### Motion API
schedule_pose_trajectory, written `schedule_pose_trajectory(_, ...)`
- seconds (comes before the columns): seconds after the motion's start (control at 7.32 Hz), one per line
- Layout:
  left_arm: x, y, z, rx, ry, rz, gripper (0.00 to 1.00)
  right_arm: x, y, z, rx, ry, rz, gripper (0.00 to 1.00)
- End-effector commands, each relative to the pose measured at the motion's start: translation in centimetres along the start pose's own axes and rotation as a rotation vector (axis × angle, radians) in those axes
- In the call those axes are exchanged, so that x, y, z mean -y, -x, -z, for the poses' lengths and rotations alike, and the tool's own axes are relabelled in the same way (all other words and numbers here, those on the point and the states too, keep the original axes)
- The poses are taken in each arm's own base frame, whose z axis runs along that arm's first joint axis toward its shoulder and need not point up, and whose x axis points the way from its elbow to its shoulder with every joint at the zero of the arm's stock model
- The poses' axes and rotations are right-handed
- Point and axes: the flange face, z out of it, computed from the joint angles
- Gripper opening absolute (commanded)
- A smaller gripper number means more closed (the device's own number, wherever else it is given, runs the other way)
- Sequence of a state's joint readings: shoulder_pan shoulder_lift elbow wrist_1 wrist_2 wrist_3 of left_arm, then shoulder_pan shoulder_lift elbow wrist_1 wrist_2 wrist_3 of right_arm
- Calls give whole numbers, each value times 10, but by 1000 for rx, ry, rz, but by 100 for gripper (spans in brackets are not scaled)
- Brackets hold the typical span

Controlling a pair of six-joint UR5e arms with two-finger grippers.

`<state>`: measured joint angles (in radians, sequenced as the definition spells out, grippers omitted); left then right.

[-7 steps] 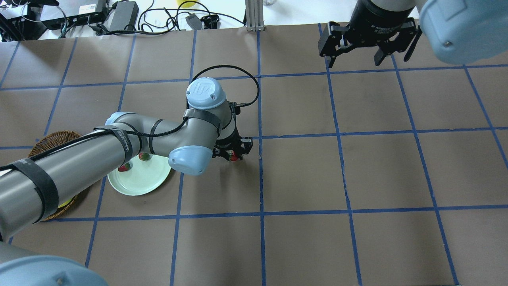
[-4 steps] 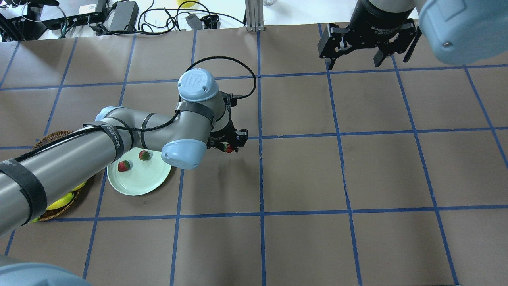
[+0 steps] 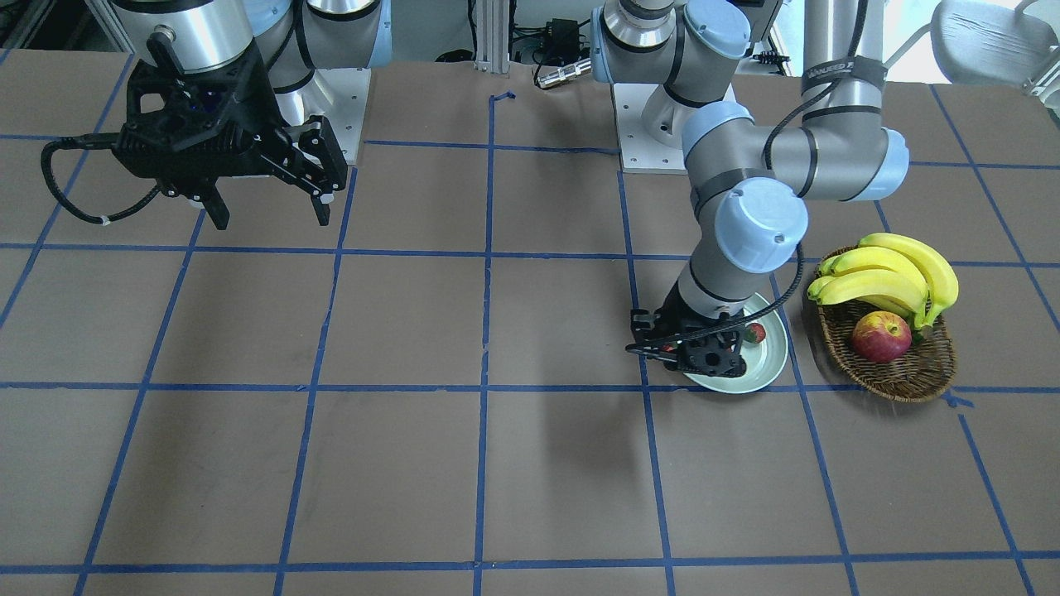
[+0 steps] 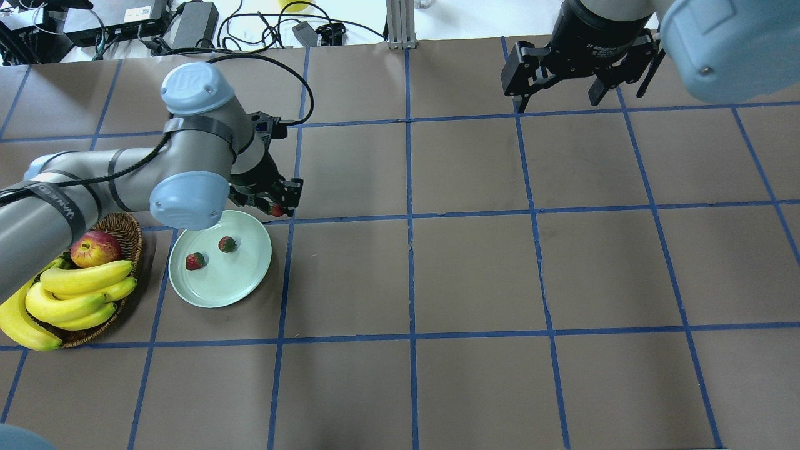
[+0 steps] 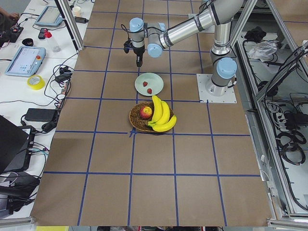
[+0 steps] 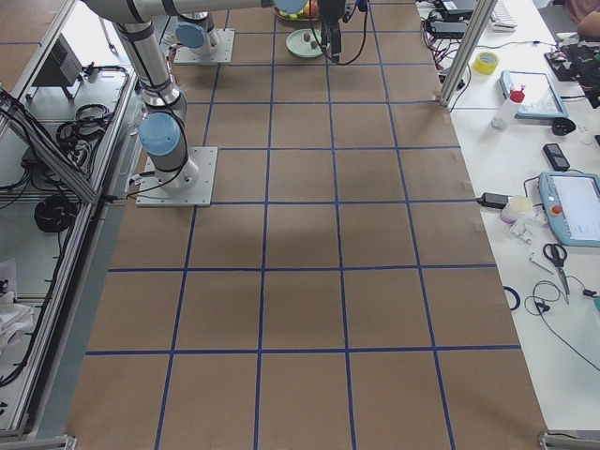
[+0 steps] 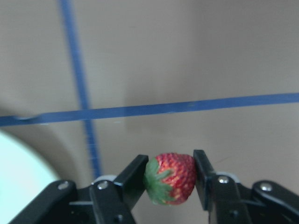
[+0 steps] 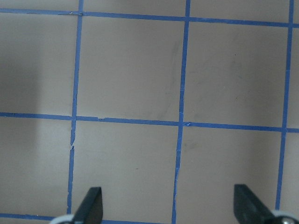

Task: Collect all strawberries into plate
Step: 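Lower the strawberry onto the plate and open the left gripper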

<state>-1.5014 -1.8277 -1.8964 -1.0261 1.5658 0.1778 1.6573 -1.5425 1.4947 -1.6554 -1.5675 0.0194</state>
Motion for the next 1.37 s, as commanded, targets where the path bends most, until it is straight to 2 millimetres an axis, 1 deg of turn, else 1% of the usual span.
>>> schedule_pose_trajectory(0.0,-30,108,-14,-12,70,-40,0,-4,0,0,-1,17,0,100)
schedule_pose_trajectory(0.14,-35,126,-18,-19,78,-20,0,-4,0,2,0,14,2,100)
schedule_pose_trajectory(0.27,-36,125,-25,-27,92,-14,18,-5,0,4,0,13,2,100)
schedule_pose_trajectory(0.41,-36,123,-34,-56,101,-7,61,-12,0,5,-1,48,0,100)
schedule_pose_trajectory(0.55,-31,116,-29,-65,83,43,90,-15,0,5,0,57,2,100)
schedule_pose_trajectory(0.68,-28,88,-17,-48,65,145,100,-14,0,6,0,54,0,100)
schedule_pose_trajectory(0.82,-20,52,10,-21,26,151,100,-14,0,6,0,54,0,100)
schedule_pose_trajectory(0.96,-17,20,64,6,49,130,100,-14,0,6,0,56,0,100)
schedule_pose_trajectory(1.09,-15,-9,131,6,63,154,100,-14,0,6,0,56,-1,100)
schedule_pose_trajectory(1.23,-20,-45,185,18,34,147,100,-15,0,6,-1,54,-1,100)
